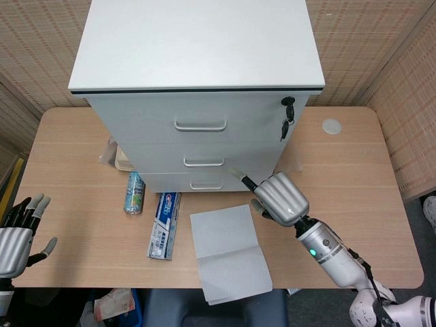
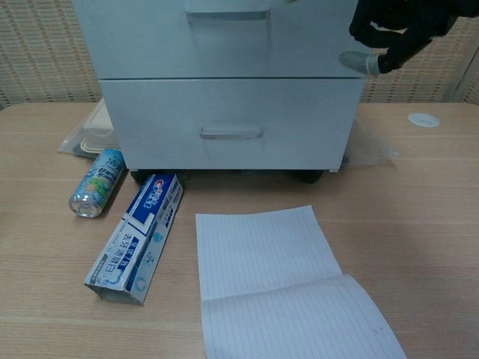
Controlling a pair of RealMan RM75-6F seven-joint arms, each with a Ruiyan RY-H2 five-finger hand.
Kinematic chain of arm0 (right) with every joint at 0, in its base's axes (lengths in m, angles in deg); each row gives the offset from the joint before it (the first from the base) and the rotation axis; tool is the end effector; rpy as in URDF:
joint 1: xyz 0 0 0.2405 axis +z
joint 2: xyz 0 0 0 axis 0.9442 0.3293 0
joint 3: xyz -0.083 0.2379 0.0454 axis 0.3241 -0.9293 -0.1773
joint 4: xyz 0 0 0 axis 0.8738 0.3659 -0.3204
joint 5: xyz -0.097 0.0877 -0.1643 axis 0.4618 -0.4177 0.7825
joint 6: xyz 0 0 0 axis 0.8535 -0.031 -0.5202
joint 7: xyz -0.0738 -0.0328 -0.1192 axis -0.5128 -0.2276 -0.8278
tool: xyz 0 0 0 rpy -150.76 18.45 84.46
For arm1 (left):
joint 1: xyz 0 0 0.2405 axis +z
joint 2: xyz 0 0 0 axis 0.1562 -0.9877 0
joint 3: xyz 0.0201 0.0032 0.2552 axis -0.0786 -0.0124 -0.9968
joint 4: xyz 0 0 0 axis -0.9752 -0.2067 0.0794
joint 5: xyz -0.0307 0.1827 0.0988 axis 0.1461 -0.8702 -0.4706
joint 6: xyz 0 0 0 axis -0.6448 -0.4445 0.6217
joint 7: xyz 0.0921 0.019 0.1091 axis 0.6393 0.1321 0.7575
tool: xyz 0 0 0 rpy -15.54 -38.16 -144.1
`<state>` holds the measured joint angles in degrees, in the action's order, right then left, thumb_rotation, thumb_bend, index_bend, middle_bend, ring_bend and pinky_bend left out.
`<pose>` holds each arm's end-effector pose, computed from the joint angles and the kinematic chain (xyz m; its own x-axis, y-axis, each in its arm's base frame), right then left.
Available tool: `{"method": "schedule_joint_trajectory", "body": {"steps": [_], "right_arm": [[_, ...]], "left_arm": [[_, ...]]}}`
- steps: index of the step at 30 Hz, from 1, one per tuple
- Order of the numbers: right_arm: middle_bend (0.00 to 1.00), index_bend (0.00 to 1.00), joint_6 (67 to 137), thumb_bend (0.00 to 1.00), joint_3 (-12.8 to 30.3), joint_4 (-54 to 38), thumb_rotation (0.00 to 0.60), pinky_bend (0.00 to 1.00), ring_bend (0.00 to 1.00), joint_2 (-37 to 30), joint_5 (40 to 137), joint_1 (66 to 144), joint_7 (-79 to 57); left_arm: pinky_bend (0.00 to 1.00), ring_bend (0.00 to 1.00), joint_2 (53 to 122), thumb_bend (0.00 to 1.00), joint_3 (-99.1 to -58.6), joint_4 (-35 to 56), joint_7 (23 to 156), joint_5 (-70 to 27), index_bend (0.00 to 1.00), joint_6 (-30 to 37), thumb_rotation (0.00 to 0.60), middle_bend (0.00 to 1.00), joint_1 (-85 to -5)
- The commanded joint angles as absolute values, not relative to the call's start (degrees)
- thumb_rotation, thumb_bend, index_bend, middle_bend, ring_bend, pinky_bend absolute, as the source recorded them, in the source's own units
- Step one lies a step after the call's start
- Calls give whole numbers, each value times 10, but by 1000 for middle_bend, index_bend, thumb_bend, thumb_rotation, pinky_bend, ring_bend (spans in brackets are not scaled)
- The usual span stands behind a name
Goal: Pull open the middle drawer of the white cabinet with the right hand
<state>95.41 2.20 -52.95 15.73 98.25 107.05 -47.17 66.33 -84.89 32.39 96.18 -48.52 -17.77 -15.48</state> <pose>-0.0735 -0.2877 0.1040 0.5438 -0.0145 0.8391 -0.6948 -0.5686 0.4404 -0.2971 0.1865 0.1660 0.5147 -0.0148 0.8573 0.8545 -0.0731 -0.5143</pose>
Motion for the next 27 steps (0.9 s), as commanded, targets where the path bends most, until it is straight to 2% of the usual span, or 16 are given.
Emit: {"method": "schedule_joint_trajectory", "body": {"steps": [1,9,27], "right_arm": [[854,93,944,395,9,-530,600,897,923,143,940,1102,-500],[854,93,953,395,10,-526,600,897,923,126,879,1144,-535],[850,104,973,395,25,-504,600,897,924,108,805,1202,-558]], "left_arm": [[114,25,663,289,-849,323,961,-485,0,-177,600,0,-155],[114,25,665,289,-851,320,960,-483,0,-176,600,0,-153],[115,25,667,289,-851,317,960,-482,0,-176,600,0,-153]]}}
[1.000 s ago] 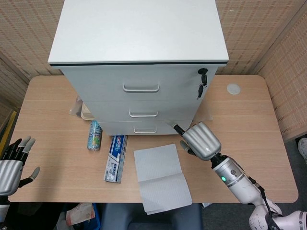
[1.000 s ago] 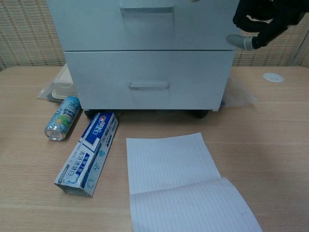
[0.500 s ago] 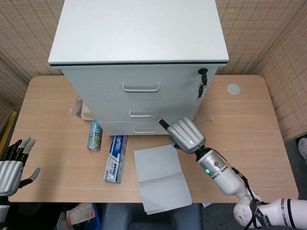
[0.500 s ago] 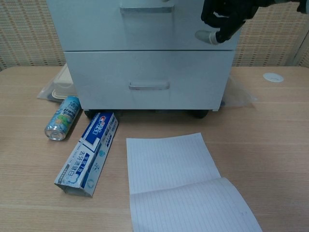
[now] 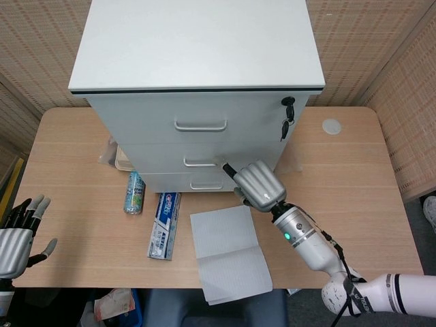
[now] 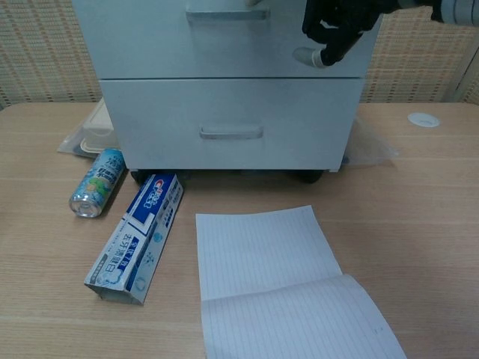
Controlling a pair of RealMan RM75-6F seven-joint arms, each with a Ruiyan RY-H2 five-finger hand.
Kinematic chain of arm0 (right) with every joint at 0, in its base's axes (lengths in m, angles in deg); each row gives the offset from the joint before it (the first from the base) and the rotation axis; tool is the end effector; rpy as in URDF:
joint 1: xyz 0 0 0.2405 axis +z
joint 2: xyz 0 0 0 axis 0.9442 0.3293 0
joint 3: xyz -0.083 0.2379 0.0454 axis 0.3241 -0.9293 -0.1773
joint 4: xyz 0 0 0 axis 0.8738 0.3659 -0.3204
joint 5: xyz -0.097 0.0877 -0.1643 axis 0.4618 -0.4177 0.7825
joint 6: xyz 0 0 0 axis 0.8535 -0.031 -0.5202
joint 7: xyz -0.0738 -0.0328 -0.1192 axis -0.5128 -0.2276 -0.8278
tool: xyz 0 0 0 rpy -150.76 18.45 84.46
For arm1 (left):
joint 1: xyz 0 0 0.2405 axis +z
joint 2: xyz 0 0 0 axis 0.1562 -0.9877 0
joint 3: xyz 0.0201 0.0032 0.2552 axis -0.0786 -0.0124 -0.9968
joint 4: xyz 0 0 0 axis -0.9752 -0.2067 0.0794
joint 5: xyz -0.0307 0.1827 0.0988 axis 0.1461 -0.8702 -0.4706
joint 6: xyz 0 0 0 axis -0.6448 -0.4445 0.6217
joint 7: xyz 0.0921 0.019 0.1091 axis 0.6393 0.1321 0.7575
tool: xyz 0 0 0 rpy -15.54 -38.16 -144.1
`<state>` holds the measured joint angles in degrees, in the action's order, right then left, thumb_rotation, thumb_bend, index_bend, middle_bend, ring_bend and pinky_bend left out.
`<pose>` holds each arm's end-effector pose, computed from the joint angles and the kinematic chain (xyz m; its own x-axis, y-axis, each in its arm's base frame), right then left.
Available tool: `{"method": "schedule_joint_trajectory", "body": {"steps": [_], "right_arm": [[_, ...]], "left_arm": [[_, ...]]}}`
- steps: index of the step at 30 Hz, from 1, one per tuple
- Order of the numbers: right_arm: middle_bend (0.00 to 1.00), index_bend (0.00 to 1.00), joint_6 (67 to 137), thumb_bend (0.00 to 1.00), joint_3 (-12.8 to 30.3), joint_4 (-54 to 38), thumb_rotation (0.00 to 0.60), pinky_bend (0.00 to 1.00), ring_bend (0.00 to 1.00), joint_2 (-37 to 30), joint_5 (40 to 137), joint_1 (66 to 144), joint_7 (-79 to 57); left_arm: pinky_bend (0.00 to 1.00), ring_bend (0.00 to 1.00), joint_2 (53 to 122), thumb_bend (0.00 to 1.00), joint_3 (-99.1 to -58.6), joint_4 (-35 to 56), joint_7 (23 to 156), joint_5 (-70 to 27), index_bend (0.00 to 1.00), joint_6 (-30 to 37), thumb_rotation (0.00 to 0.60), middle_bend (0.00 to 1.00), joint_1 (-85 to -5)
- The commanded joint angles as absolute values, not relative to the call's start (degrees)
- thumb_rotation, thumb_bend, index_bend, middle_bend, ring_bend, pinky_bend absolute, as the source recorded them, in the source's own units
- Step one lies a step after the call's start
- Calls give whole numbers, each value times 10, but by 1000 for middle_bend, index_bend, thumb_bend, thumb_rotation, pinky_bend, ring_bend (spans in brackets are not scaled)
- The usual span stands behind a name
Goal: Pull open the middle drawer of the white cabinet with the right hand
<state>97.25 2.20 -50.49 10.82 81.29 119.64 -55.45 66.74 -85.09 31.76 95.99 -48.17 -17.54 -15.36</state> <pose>-0.0383 -0.3176 0.0822 0.5718 -0.0375 0.8196 -0.6985 -0.5463 0.4623 -0.3005 0.1854 0.1641 0.5153 -0.0056 0.8570 0.8550 -0.0654 -0.5145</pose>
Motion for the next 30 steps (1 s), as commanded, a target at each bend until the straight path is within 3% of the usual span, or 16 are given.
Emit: {"method": "schedule_joint_trajectory", "body": {"steps": [1,14,30], "right_arm": [[850,115,973,395,26,-504,600,897,923,108,802,1205,-560],[850,165,983,395,46,-503,600,897,923,110,785,1227,-562],[849,175,1012,395,85,-540,600,897,923,139,833,1208,-549]], "left_arm": [[115,25,667,289,-851,317,960,-482,0,-176,600,0,-153],[114,25,667,289,-852,317,960,-482,0,-178,600,0,-152],[114,25,667,290,-850,321,965,-484,0,-178,600,0,-154]]}}
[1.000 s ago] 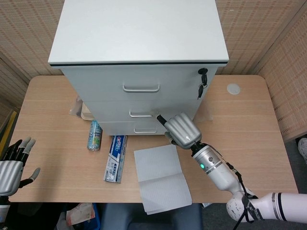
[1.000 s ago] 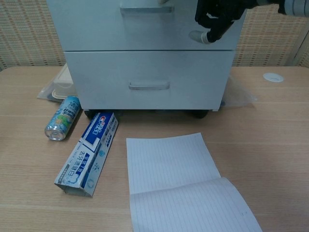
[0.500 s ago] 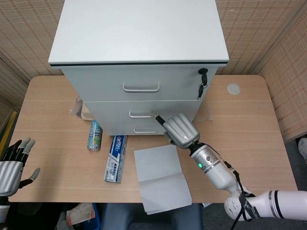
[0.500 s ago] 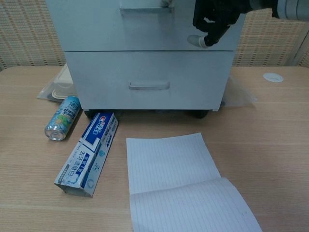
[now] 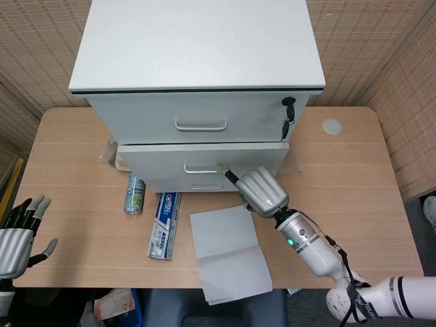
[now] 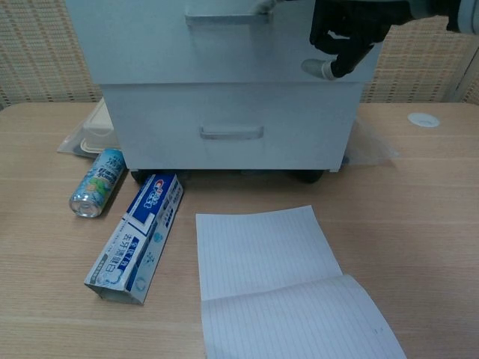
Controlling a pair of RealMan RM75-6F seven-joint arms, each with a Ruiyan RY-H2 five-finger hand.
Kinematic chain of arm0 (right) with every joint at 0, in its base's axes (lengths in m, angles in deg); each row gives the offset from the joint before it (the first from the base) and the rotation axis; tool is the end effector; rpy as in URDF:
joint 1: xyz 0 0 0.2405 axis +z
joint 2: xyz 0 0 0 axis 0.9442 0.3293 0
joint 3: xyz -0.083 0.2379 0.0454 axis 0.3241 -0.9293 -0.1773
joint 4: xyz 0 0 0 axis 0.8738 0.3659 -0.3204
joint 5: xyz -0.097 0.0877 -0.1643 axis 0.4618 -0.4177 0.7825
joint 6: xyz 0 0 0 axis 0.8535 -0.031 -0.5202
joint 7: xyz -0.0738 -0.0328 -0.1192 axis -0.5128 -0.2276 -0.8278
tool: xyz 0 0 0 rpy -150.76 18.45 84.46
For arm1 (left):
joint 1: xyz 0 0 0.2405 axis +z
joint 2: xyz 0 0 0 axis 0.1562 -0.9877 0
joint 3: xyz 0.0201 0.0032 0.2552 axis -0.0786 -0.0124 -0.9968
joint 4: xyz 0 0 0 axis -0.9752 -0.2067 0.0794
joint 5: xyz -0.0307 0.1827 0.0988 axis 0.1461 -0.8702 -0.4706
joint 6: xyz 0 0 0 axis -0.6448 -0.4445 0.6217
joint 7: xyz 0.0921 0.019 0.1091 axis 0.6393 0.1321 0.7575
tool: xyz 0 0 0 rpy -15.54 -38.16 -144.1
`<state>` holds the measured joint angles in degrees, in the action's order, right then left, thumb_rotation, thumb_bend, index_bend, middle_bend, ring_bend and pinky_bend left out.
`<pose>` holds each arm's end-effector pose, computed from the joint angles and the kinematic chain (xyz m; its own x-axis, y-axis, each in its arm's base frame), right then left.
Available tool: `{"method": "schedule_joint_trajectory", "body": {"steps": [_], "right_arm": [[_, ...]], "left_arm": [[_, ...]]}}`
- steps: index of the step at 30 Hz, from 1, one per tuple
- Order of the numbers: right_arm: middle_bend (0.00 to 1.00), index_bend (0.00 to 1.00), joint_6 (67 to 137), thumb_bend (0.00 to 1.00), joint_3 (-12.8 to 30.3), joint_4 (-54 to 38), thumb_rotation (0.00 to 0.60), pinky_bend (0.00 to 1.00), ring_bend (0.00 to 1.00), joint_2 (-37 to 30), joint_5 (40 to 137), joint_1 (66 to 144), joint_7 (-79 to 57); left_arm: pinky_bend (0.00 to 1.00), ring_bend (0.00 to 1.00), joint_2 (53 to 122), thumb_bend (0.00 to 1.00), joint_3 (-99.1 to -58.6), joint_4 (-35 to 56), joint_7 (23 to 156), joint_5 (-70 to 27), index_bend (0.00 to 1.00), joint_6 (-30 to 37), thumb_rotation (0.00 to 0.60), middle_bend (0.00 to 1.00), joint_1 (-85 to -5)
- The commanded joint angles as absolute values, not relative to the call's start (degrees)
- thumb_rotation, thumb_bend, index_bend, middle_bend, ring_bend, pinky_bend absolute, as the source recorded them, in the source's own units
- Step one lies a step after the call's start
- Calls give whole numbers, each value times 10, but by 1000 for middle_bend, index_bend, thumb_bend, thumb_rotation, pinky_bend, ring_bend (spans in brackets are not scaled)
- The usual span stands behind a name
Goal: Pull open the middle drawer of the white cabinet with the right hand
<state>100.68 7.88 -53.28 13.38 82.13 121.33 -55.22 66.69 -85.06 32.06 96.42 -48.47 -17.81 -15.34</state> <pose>-0.0467 -0.3049 0.0847 0.6094 -0.0421 0.7917 -0.6744 -0.5526 0.4897 -0.2986 0.1852 0.1643 0.5180 -0.0114 0.8553 0.8528 -0.0700 -0.5175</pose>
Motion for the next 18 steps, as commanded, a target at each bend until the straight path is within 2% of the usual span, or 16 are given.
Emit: {"method": "schedule_joint_trajectory", "body": {"steps": [1,18], "right_arm": [[849,175,1013,395,88,-543,600,897,923,141,836,1206,-549],[849,175,1027,395,122,-590,600,897,924,163,885,1184,-564]], "left_arm": [[114,25,666,289,-850,322,966,-484,0,-178,600,0,-154],[114,25,663,289,-849,329,971,-487,0,-179,600,0,-155]]}}
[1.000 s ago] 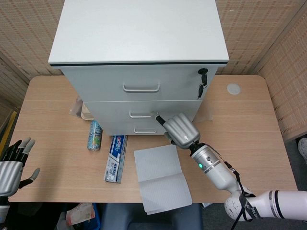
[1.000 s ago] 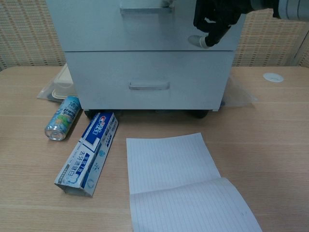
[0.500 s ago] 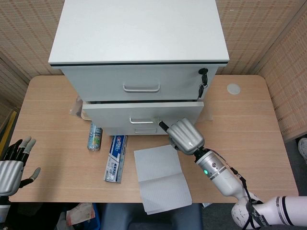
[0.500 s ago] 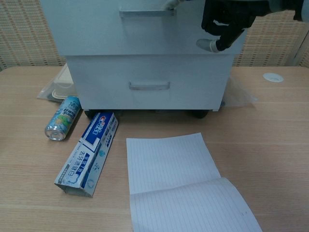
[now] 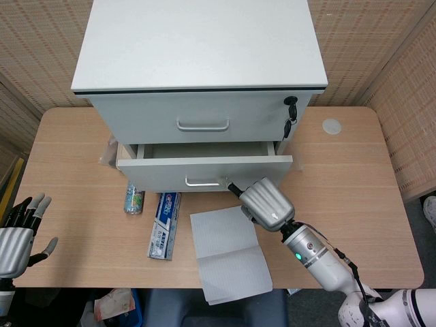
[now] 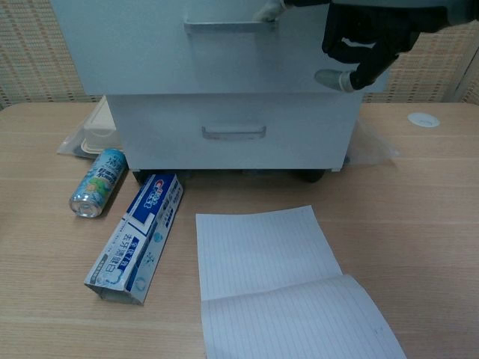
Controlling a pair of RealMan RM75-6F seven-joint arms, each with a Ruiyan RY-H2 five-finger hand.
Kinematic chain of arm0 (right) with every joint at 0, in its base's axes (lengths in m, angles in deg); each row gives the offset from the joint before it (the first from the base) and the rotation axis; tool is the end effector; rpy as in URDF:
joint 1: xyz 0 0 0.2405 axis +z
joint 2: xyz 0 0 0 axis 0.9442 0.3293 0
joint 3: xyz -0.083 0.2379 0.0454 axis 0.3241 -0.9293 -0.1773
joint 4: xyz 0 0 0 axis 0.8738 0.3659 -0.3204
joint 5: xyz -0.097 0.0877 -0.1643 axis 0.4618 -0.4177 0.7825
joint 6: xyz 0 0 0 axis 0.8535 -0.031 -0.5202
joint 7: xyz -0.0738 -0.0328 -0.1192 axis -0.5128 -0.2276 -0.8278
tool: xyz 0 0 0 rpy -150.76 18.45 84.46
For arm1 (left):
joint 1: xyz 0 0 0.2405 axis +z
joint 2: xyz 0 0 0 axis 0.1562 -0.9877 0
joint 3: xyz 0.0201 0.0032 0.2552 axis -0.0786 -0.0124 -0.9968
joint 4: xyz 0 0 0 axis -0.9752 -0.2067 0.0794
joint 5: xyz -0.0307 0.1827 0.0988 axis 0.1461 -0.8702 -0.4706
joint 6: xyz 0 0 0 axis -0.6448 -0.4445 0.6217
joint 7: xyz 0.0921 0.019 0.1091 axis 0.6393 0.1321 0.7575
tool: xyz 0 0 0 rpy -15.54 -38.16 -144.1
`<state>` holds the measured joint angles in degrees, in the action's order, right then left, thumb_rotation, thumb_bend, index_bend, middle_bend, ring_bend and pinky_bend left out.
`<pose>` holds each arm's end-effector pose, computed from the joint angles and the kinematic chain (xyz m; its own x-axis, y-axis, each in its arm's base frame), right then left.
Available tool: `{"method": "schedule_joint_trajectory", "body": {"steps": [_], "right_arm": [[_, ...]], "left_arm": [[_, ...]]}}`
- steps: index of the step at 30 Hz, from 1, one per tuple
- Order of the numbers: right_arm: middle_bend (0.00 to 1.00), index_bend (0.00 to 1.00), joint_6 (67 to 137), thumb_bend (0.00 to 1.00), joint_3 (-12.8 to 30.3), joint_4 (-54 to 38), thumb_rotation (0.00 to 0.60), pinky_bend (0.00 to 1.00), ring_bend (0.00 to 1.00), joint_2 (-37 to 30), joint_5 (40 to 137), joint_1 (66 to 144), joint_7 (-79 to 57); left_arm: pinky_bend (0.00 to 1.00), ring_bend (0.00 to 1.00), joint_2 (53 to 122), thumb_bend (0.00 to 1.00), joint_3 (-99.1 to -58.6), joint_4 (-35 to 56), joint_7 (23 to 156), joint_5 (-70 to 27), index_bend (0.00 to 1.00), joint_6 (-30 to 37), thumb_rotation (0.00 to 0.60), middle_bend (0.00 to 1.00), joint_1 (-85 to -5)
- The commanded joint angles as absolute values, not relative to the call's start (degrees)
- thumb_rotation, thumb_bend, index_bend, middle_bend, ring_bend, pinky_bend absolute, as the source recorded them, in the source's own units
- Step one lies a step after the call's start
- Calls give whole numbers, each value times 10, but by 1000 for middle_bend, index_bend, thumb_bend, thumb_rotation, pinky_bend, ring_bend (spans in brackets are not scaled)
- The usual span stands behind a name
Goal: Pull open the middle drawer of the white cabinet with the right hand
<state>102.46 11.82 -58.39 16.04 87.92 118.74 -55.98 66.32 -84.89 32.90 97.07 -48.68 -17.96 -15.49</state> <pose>-0.0530 -0.2775 0.0907 0.6282 -0.0372 0.7771 -0.6422 -0.5886 0.4910 -0.2948 0.1863 0.1655 0.5204 -0.0189 0.8537 0.8506 -0.0762 -0.5202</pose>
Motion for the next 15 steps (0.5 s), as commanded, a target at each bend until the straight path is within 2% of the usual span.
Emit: {"method": "schedule_joint_trajectory", "body": {"steps": [1,15], "right_arm": [[849,175,1029,395,124,-593,600,897,924,165,889,1183,-566],[849,175,1025,395,148,-640,600,897,923,185,938,1164,-576]], "left_arm": [[114,25,664,289,-849,329,971,-488,0,-179,600,0,-156],[115,25,662,289,-850,334,975,-488,0,-176,600,0,-157]]}}
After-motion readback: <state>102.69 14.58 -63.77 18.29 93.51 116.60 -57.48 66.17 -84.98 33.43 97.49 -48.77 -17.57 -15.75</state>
